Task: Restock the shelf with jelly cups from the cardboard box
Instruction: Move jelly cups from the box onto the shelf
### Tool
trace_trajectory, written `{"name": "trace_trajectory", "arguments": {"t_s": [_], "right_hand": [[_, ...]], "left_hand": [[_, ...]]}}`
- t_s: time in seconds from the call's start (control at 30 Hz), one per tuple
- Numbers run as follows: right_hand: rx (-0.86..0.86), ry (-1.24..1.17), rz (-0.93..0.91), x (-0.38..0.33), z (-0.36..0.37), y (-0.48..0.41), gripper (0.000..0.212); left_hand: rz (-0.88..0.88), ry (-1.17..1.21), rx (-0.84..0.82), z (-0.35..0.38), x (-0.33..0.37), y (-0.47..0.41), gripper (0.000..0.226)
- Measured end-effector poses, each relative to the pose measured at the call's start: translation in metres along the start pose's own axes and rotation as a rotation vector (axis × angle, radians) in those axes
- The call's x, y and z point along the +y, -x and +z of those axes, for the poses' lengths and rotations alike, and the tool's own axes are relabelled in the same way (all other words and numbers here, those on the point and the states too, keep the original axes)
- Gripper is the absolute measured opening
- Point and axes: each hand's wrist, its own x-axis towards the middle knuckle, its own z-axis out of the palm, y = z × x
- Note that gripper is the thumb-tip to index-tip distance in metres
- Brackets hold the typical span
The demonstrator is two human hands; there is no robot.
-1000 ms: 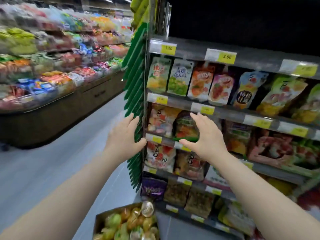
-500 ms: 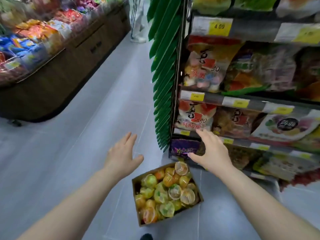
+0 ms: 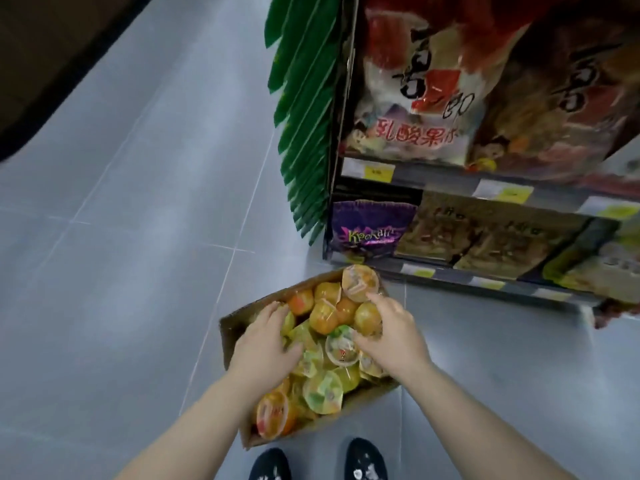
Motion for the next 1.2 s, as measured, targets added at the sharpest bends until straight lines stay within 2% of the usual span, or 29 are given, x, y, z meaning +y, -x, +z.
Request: {"name": "trace_trajectory", "arguments": {"t_s": [0.17,0.27,0.37,0.47,0.57,0.77,0.9,0.97,1.1,1.2], "right_hand": [[0.044,-0.011,0.023,0.064,0.076,-0.049,0.074],[0.100,0.025,0.001,0.100,0.104,-0.074,0.067],[0.172,-0.003,-0.017,0.127,0.121,-0.090,0.060],[0.213,-0.003,-0.047,0.145,0.129,-0.094,0.057],[0.221,0.051,-0.069,0.154,0.130,-0.091,0.057],[0.213,0.156,-0.099,0.138,0.128,-0.099,0.060],[0.081,0.285,0.000,0.126,0.129,-0.121,0.083],[0.029,0.345,0.058,0.128,0.130,-0.124,0.091],[0.083,0.315,0.095,0.132,0.134,-0.122,0.083],[0.113,0.334,0.086,0.128,0.133,-0.124,0.082]], "left_hand": [[0.052,0.041,-0.011,0.110,-0.022,-0.067,0.076],[0.051,0.100,0.051,0.153,-0.036,-0.109,0.077],[0.046,0.117,0.177,0.181,-0.038,-0.143,0.077],[0.014,0.102,0.234,0.199,-0.029,-0.165,0.081],[0.001,0.037,0.250,0.201,-0.026,-0.175,0.069],[0.059,0.424,0.326,0.183,-0.048,-0.159,0.056],[-0.013,0.693,0.357,0.158,-0.048,-0.157,0.057],[-0.064,0.827,0.323,0.149,-0.049,-0.156,0.059],[-0.166,1.033,0.201,0.144,-0.054,-0.143,0.064],[-0.178,1.096,0.192,0.145,-0.060,-0.142,0.065]]}}
